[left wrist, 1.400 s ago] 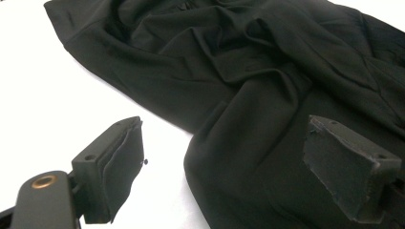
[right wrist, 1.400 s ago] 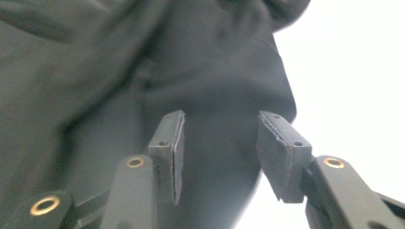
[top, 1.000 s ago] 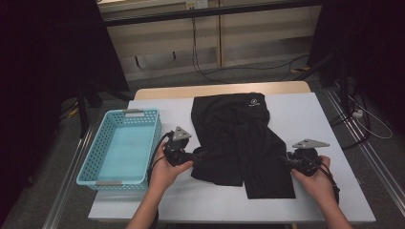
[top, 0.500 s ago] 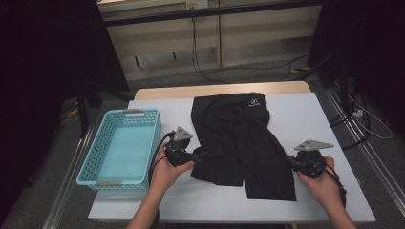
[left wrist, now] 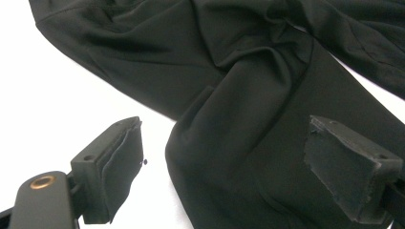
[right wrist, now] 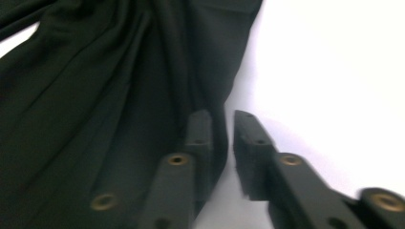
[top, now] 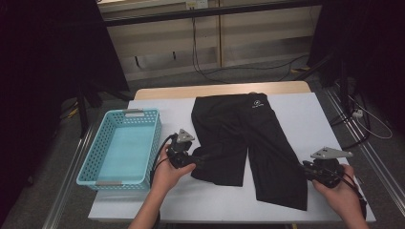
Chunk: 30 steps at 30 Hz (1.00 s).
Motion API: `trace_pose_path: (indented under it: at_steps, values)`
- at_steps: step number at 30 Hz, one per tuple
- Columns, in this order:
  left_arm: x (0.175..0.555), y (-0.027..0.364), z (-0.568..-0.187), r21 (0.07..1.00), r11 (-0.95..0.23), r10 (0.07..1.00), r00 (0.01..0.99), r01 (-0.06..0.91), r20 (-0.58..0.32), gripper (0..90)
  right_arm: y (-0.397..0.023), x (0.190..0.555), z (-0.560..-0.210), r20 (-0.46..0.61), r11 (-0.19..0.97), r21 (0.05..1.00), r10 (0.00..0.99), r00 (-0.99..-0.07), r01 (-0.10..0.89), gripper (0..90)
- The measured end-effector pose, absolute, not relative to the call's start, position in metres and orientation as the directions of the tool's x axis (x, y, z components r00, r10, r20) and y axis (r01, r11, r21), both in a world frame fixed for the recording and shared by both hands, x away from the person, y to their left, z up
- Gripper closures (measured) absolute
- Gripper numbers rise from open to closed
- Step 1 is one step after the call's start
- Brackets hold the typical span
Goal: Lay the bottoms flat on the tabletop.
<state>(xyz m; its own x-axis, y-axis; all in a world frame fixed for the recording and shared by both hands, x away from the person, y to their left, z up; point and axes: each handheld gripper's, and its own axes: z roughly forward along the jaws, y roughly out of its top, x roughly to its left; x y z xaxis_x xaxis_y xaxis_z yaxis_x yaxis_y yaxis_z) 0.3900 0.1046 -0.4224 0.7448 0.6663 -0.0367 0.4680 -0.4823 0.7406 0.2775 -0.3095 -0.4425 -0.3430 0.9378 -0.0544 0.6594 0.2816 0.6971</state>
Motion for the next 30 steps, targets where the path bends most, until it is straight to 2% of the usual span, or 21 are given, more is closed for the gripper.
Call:
trace_pose_path:
  at_steps: [7,16,22,26,30]
  values:
    - [0.391,0.105,-0.422,0.741,-0.478,0.674,0.738,0.472,-0.036,13.8,-0.31,0.303,-0.438,-0.063,0.262,0.728,0.945,-0.32,0.633,61.3]
    - [0.392,0.108,-0.421,0.747,-0.472,0.671,0.741,0.468,-0.041,13.8,-0.308,0.354,-0.445,-0.013,0.186,0.75,0.964,-0.267,0.635,61.0]
    - [0.392,0.109,-0.421,0.749,-0.465,0.682,0.731,0.472,-0.037,13.8,-0.303,0.371,-0.458,0.002,0.201,0.701,0.959,-0.284,0.684,68.1]
    - [0.393,0.111,-0.421,0.747,-0.469,0.68,0.732,0.471,-0.035,13.8,-0.303,0.373,-0.459,0.064,0.17,0.709,0.951,-0.302,0.684,87.7]
    - [0.393,0.111,-0.422,0.746,-0.468,0.682,0.73,0.474,-0.036,13.8,-0.309,0.375,-0.457,0.08,0.151,0.71,0.953,-0.291,0.688,90.0]
